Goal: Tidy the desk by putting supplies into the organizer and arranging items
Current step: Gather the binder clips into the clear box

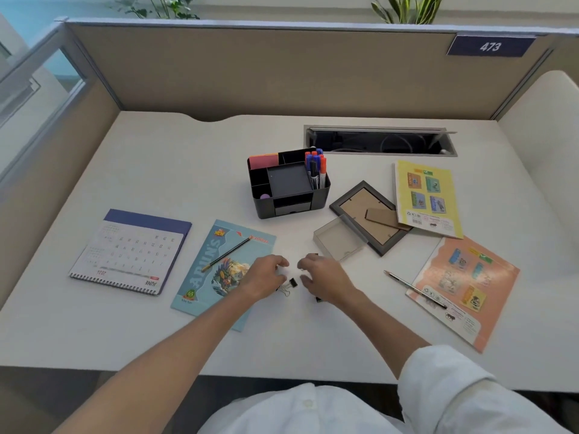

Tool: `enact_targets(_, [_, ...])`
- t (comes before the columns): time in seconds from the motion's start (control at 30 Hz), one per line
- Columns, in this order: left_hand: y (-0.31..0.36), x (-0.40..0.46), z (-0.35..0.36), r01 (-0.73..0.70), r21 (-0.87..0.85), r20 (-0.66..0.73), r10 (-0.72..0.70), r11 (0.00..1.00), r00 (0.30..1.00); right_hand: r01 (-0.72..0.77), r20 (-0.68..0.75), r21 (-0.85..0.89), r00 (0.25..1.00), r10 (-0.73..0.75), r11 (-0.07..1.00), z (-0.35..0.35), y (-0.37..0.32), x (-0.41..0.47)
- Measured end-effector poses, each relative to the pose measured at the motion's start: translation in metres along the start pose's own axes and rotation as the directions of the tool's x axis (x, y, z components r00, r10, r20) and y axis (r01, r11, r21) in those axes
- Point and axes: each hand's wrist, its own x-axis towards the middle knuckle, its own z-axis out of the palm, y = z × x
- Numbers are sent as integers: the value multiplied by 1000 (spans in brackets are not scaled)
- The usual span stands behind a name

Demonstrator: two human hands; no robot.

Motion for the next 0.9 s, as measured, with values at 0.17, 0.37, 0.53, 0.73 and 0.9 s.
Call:
enact_targets(0.17, [-11,-5,2,-87,179,58,78,980,995,136,96,-127,988,-124,982,37,-8,6])
enact_targets(0.37, [-12,-11,9,-124,319,81,103,940,991,169,29,-125,985,-167,978,45,-5,6])
enact_targets(0.53, [-13,-16,17,-176,373,86,155,911,984,199,80,-160,979,-188,967,45,-5,7])
enact_targets(0.73, [-10,-9,13,-195,330,60,185,924,981,178,17,-160,984,-178,971,28,-1,6])
enact_targets(0.9, [13,9,5,-173,246,-85,199,954,976,54,-234,-113,969,-79,992,8,21,2])
